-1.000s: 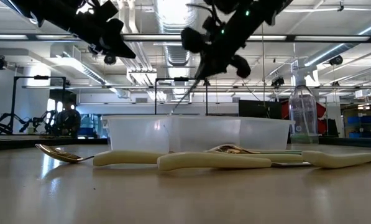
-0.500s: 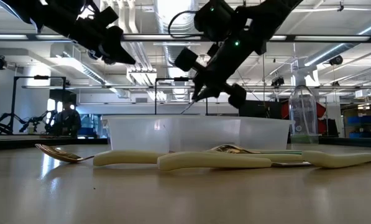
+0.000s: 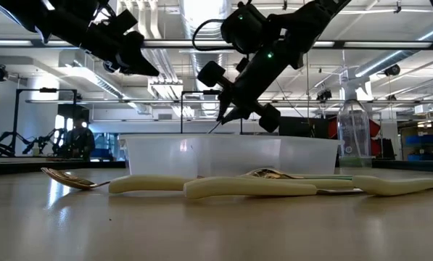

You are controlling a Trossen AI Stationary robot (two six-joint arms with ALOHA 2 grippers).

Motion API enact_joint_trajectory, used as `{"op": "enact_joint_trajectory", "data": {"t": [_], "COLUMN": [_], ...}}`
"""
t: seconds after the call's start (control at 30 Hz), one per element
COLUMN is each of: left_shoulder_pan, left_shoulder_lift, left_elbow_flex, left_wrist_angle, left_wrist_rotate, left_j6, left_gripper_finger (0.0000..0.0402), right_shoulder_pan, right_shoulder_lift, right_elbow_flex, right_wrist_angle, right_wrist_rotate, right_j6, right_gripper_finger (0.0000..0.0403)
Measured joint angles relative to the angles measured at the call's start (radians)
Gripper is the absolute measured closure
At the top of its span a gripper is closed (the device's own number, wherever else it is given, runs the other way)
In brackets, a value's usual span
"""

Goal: Sort silverware
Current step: Put the gold spoon into the transparent silverware tray

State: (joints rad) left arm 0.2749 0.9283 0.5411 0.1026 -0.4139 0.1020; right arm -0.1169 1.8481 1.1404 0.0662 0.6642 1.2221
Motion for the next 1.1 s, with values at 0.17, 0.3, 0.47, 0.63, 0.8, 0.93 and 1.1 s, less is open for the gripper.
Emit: {"op": "enact_joint_trajectory", "data": {"t": [0.17, 0.3, 0.47, 0.63, 0.8, 0.93, 1.1], "left_shoulder_pan": [0.0, 0.0, 0.0, 0.0, 0.0, -0.001, -0.001], "left_shoulder_lift": [0.001, 0.001, 0.001, 0.001, 0.001, 0.001, 0.001], "left_elbow_flex": [0.0, 0.0, 0.0, 0.0, 0.0, 0.0, 0.0], "left_wrist_angle": [0.011, 0.01, 0.01, 0.008, 0.009, 0.008, 0.004], "left_wrist_rotate": [0.013, 0.013, 0.013, 0.013, 0.013, 0.019, 0.066], "left_j6": [-0.006, -0.009, -0.01, -0.011, -0.019, -0.043, -0.064], "left_gripper_finger": [0.0348, 0.0348, 0.0348, 0.0348, 0.0348, 0.0348, 0.0348], "right_shoulder_pan": [0.0, -0.003, -0.008, -0.01, -0.009, -0.015, -0.049], "right_shoulder_lift": [0.0, 0.0, -0.017, -0.055, -0.079, -0.054, -0.009], "right_elbow_flex": [0.0, -0.001, -0.001, -0.001, 0.018, 0.022, 0.021], "right_wrist_angle": [-0.001, -0.002, -0.011, -0.02, -0.091, -0.149, -0.158], "right_wrist_rotate": [-0.043, -0.07, -0.122, -0.186, -0.243, -0.353, -0.403], "right_j6": [-0.052, -0.144, -0.323, -0.53, -0.866, -0.947, -0.981], "right_gripper_finger": [0.0351, 0.0296, 0.0236, 0.0206, 0.0198, 0.0203, 0.021]}}
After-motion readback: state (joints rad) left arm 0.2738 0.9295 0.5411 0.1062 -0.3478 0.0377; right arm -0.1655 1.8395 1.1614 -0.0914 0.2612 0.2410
